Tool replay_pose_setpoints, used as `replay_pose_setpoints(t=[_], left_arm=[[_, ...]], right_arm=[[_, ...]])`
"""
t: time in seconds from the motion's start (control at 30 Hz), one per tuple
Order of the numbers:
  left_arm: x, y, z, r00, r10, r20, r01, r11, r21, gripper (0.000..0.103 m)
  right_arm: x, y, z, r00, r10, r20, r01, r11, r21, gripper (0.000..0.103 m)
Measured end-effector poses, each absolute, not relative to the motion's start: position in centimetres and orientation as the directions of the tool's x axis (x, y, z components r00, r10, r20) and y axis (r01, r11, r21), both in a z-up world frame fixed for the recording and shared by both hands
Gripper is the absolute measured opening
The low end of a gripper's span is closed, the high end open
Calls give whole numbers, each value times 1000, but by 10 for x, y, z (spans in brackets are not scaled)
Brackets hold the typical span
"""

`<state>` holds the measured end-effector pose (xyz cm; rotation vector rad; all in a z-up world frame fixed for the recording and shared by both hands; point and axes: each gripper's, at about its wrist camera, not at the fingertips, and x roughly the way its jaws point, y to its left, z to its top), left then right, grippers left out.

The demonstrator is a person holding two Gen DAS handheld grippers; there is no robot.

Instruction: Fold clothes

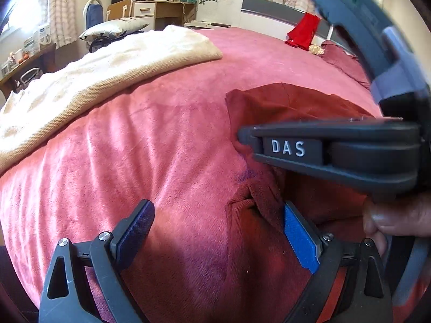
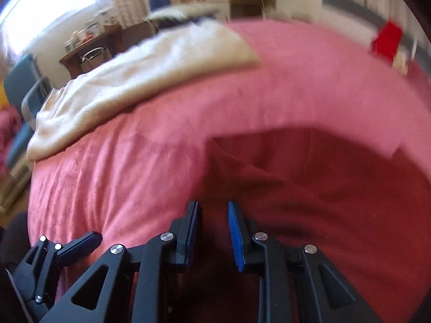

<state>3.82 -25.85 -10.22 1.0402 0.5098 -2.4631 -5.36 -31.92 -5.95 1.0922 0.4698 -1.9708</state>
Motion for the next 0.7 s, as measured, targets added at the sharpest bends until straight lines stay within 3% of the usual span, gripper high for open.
replay_pose_setpoints(t=[0.2, 0.3, 0.47, 0.6, 0.7], left_arm=[[73, -261, -84, -632, -298, -715, 566, -808, -164, 95], [66, -250, -71, -644, -309, -699, 584, -789, -189, 95], [-3, -196, -63, -664, -254, -703, 449, -888, -104, 95], [-59, -150, -62, -657, -204, -725, 314, -949, -18, 95], [-101, -125, -71, -634, -235, -737, 242, -965, 99, 95]], right_arm=[[-21, -190, 3, -300, -725, -620, 652, -630, 421, 28], [-3, -102, -2, -371, -691, -621, 524, -708, 474, 29], [30, 67, -22, -508, -594, -624, 174, -780, 601, 29], [61, 175, -40, -620, -515, -592, -81, -708, 701, 31], [65, 193, -53, -664, -519, -538, -125, -633, 764, 31]])
